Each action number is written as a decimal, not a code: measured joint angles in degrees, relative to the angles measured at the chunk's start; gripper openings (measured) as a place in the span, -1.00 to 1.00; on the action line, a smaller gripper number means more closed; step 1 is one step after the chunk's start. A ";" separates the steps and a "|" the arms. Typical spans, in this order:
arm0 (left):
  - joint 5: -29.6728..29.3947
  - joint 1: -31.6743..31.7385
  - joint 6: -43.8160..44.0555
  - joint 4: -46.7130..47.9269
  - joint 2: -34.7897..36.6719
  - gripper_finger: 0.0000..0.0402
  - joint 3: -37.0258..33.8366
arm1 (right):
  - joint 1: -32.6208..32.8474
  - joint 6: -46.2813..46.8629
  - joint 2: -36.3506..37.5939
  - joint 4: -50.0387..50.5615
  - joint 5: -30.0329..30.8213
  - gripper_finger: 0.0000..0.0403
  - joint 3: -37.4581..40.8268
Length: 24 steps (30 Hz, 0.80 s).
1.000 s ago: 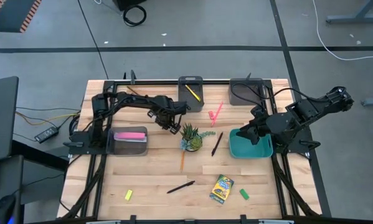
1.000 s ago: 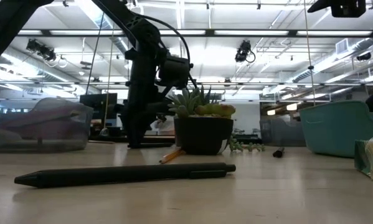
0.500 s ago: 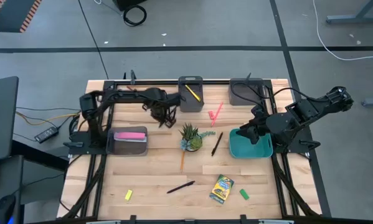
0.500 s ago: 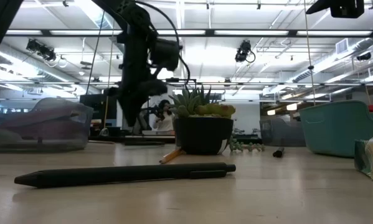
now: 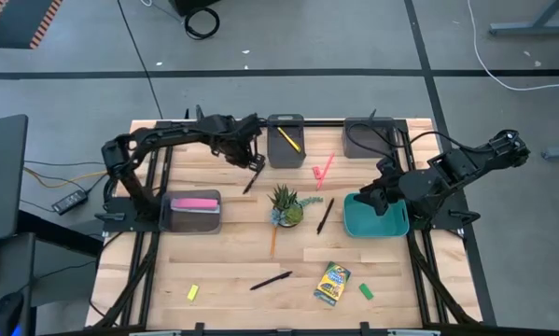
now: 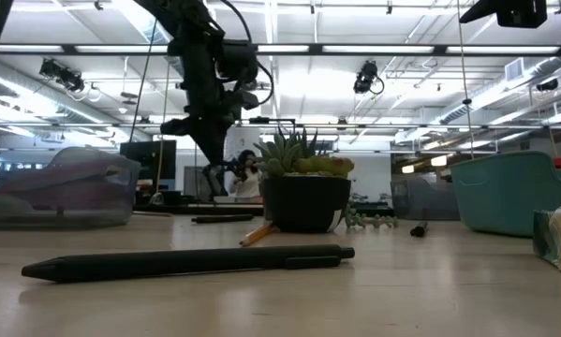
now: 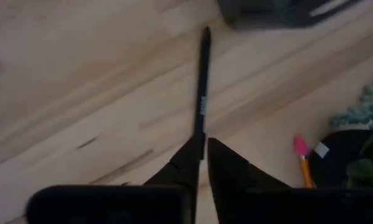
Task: Sort crayons/erasers/pens/pencils in bins
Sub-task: Put the left black pen into the left black bin
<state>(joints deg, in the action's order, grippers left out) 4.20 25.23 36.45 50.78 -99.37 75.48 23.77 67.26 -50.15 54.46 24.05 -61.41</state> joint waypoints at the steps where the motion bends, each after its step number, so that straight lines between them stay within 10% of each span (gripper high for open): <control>1: 0.17 -0.42 -0.57 0.12 -0.56 -0.72 0.00 | -0.02 0.07 0.00 0.02 0.13 0.10 0.00; 24: -3.77 -9.73 -6.08 0.46 -14.24 -0.57 0.22 | -0.01 1.61 -0.02 0.07 -3.78 0.10 0.02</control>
<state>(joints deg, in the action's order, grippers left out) 0.43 15.51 30.37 51.24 -113.62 75.70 23.76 68.87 -50.17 54.52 20.27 -61.39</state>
